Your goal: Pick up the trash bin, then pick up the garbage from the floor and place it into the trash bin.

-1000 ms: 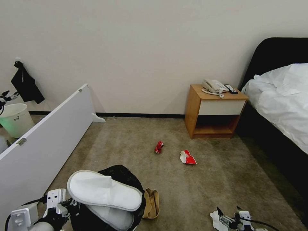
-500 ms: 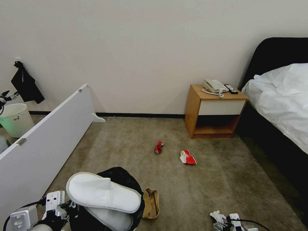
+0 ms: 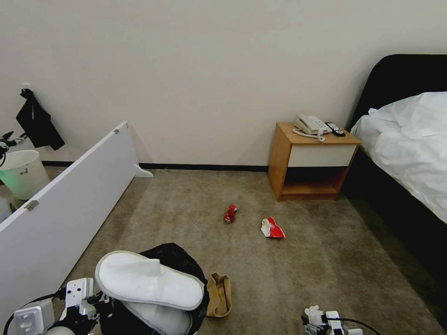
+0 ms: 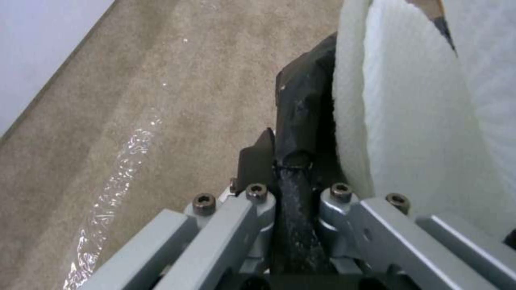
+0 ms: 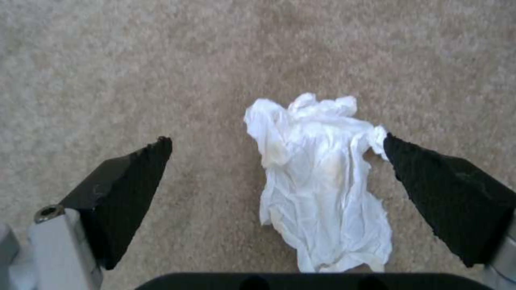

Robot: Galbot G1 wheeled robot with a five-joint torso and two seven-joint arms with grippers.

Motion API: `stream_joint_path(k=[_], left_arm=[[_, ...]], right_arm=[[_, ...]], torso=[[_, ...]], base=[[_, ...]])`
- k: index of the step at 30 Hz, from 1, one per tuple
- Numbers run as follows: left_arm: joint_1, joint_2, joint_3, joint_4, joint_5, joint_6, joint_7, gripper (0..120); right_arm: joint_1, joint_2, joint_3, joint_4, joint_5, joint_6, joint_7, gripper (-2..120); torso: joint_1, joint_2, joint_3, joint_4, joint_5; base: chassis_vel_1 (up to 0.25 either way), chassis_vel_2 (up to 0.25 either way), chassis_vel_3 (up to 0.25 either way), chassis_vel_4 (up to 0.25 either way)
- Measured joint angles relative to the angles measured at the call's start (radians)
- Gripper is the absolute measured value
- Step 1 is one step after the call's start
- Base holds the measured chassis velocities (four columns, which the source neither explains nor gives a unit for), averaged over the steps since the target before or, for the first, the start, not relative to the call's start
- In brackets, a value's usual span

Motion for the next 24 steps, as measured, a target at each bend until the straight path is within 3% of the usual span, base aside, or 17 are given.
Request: stream_joint_path(k=[5,18,24], left_arm=[[0.002,0.000,-0.001,0.000,0.000,0.000,0.000,4],[0.003,0.001,-0.003,0.000,-0.001,0.000,0.000,4],[0.004,0.000,-0.004,0.000,-0.002,0.000,0.000,4]], right_arm=[[0.020,0.010,-0.001,-0.030,-0.001,0.001,0.000,96],[0.062,0.016,0.010,-0.099,0.006,-0.002,0.007,43],[0.066,0.013,0.014,-0.113,0.009,-0.004,0.008,26]], torso=[[0.000,0.000,0.000,0.0000,0.0001],[0.000,0.000,0.000,0.0001,0.0001],[0.000,0.000,0.000,0.0000,0.0002]], base=[[0.000,0.000,0.000,0.000],[0.000,0.000,0.000,0.000],[0.000,0.000,0.000,0.000]])
